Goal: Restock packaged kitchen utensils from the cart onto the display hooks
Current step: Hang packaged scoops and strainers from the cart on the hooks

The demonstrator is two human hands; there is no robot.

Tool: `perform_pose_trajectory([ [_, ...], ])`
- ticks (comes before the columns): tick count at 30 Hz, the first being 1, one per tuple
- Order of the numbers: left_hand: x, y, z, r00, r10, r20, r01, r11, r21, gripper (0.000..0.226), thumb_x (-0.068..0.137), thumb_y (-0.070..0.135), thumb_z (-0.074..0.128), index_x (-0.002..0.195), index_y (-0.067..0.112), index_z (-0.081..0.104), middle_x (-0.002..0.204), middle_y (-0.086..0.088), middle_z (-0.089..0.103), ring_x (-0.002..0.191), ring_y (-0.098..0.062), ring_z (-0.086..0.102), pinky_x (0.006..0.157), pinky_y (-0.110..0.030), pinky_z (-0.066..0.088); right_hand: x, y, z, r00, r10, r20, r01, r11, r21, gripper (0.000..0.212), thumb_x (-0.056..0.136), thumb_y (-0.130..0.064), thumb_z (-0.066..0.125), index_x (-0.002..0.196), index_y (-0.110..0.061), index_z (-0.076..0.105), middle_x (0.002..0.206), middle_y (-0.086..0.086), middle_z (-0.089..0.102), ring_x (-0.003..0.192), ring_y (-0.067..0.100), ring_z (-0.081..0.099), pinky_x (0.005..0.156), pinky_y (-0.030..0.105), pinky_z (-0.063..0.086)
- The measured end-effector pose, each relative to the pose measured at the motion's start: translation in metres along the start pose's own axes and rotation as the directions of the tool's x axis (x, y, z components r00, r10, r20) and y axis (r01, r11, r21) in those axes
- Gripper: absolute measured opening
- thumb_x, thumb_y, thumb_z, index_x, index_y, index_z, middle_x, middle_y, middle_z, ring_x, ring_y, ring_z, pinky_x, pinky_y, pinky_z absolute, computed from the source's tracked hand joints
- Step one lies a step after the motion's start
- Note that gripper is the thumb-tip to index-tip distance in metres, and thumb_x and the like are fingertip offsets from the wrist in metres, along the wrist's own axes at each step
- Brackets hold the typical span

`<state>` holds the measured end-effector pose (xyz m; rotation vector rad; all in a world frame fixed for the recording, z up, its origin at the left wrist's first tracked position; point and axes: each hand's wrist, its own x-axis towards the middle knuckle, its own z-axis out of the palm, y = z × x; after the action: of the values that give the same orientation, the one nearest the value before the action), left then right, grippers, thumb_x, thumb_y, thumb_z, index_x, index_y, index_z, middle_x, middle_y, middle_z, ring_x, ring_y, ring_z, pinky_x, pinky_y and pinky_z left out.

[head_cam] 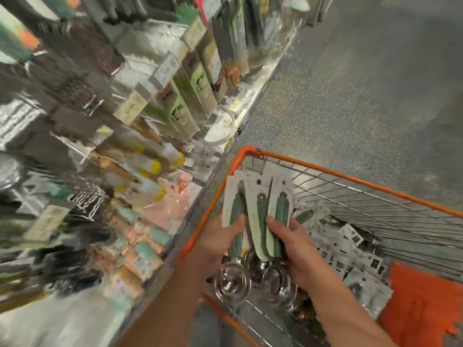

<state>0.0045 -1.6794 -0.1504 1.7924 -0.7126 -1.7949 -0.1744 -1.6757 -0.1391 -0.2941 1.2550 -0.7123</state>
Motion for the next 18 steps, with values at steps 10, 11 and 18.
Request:
perform_pose_trajectory([
  [10, -0.071, 0.007, -0.012, 0.947, 0.15, -0.283, -0.234, 0.928, -0.291, 0.029, 0.093, 0.059, 0.062, 0.114, 0.04, 0.07, 0.119, 0.01, 0.076, 0.114, -0.018, 0.07, 0.105, -0.05, 0.053, -0.06, -0.018, 0.066, 0.988, -0.098, 0.122, 0.119, 0.978, -0.174, 0.025, 0.098, -0.023, 0.069, 0.119, -0.009, 0.068, 0.104, 0.015, 0.079, 0.094, 0.033, 0.077, 0.076, 0.041, 0.063],
  [11, -0.079, 0.005, -0.019, 0.944, 0.147, -0.297, -0.239, 0.923, -0.302, 0.036, 0.092, 0.062, 0.061, 0.119, 0.039, 0.069, 0.119, 0.009, 0.076, 0.114, -0.019, 0.071, 0.104, -0.051, 0.053, -0.065, -0.016, 0.075, 0.985, -0.109, 0.13, 0.133, 0.973, -0.19, 0.027, 0.096, -0.023, 0.071, 0.119, -0.009, 0.067, 0.104, 0.014, 0.079, 0.093, 0.033, 0.077, 0.076, 0.041, 0.063],
  [18, -0.167, -0.004, -0.091, 0.85, 0.257, -0.46, -0.453, 0.802, -0.389, 0.025, 0.107, 0.041, 0.05, 0.117, 0.03, 0.07, 0.105, 0.005, 0.08, 0.096, -0.011, 0.076, 0.079, -0.028, 0.062, -0.11, 0.015, 0.166, 0.943, -0.123, 0.309, 0.231, 0.911, -0.343, 0.028, 0.094, -0.024, 0.073, 0.116, -0.005, 0.071, 0.102, 0.017, 0.079, 0.091, 0.036, 0.077, 0.076, 0.042, 0.062],
])
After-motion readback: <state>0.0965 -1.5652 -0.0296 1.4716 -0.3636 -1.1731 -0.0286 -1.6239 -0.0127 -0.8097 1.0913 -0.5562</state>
